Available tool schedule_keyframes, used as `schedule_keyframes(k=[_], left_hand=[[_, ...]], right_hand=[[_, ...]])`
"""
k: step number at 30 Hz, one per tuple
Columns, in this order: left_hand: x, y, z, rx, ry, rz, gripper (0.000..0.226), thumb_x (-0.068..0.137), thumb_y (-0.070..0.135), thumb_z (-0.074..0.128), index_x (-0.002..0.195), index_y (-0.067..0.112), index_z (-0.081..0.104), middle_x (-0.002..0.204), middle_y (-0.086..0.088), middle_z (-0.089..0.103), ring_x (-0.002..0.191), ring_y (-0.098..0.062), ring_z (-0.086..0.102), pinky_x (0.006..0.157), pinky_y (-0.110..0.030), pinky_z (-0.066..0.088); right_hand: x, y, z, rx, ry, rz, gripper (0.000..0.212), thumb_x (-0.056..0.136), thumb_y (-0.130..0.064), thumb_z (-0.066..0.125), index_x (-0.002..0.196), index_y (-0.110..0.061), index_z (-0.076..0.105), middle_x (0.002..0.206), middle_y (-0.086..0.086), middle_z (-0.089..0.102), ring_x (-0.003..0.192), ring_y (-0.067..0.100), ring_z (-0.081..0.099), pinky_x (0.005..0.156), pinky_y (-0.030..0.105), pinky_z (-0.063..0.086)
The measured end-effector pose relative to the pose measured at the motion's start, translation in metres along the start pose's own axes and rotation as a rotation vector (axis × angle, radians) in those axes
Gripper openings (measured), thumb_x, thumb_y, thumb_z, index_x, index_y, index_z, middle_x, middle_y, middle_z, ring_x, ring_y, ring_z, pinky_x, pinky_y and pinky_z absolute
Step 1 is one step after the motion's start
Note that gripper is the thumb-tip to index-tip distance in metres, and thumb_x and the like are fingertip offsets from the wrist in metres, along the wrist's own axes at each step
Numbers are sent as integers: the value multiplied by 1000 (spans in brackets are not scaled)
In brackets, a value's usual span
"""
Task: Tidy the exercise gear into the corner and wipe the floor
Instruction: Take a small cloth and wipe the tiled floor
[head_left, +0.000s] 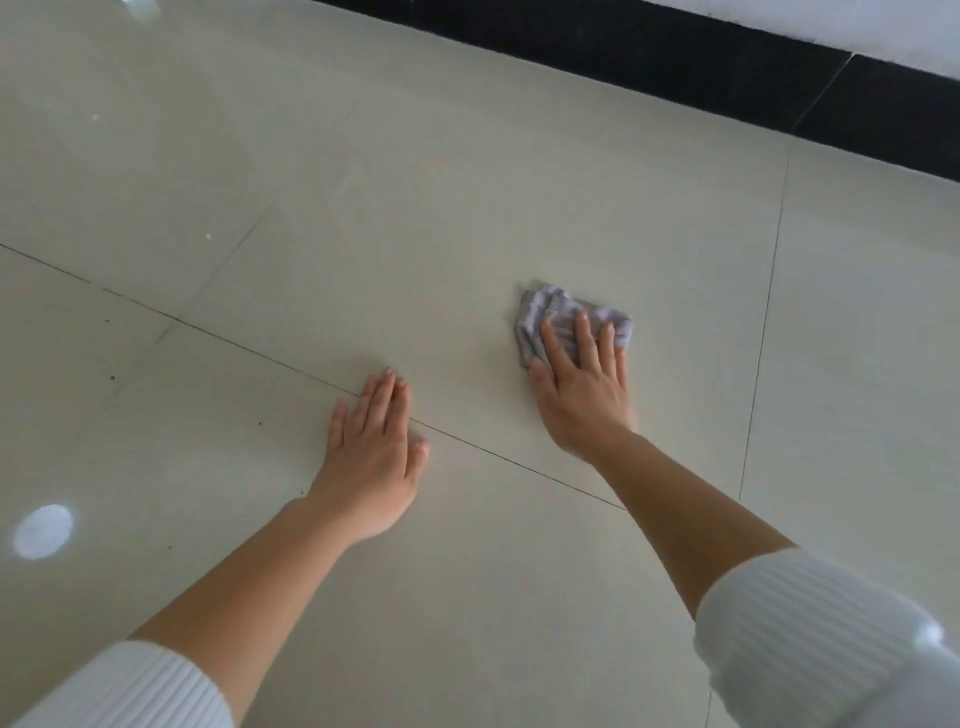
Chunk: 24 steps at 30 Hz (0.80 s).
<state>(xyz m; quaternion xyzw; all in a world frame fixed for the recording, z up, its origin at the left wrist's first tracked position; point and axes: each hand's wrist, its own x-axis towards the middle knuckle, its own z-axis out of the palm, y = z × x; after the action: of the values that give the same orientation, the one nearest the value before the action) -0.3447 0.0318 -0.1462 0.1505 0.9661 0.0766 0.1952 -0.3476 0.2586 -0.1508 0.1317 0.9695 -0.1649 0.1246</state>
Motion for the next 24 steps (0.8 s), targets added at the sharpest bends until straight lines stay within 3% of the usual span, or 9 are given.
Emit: schedule_keyframes(k=[5,8,12,15,17,19,21,24], left_hand=[[-35,-13,23,-47,149,53,74,86,48,1,151,14,4,159,2,-2,144,-8,-8,114,-35,-9],[-51,-29,34,-49,182,16,74,86,51,1,151,15,4,159,1,-1,142,-5,-11,114,-33,-9],[-64,-58,32,-52,244,-89,72,90,51,13,150,11,13,158,-9,12,146,-22,9,116,-43,8],[-69,-82,25,-57,281,-198,75,89,52,13,149,7,15,157,-15,15,145,-28,12,116,-43,7],[-70,-98,22,-51,280,-233,79,88,53,11,148,2,20,156,-18,18,145,-29,14,117,-41,8],[-69,-108,19,-46,277,-215,80,88,52,10,145,0,29,153,-18,25,143,-28,20,117,-37,11],[-68,-112,14,-60,293,-216,77,89,49,10,142,0,37,150,-16,34,141,-26,28,116,-36,15],[-67,-110,9,-40,323,-220,72,89,43,11,138,2,45,147,-14,40,138,-25,34,114,-37,21]], right_hand=[[-74,-34,40,-112,-64,-339,54,97,-53,7,148,-40,-3,158,-3,-15,141,22,-27,117,35,-17],[-107,-24,55,-189,-56,-556,51,101,-48,16,150,-35,20,160,4,14,147,33,2,117,41,3],[-92,20,42,-310,-70,-813,49,100,-49,21,146,-35,32,156,3,25,144,30,20,115,39,15],[-62,37,21,-320,21,-560,57,98,-55,7,150,-32,16,157,6,15,145,32,18,118,35,9],[-42,28,13,-233,53,-276,57,96,-58,2,149,-39,-2,159,0,-7,148,24,-2,119,31,-5],[-18,3,11,-121,21,-79,55,98,-54,7,150,-41,-6,159,-1,-16,147,22,-17,118,34,-11],[2,-30,13,-62,-16,-23,55,100,-52,10,151,-39,-5,160,1,-17,145,25,-21,118,38,-13],[21,-77,21,-65,-74,-84,55,100,-51,11,151,-38,-6,159,3,-19,145,28,-22,117,40,-14]])
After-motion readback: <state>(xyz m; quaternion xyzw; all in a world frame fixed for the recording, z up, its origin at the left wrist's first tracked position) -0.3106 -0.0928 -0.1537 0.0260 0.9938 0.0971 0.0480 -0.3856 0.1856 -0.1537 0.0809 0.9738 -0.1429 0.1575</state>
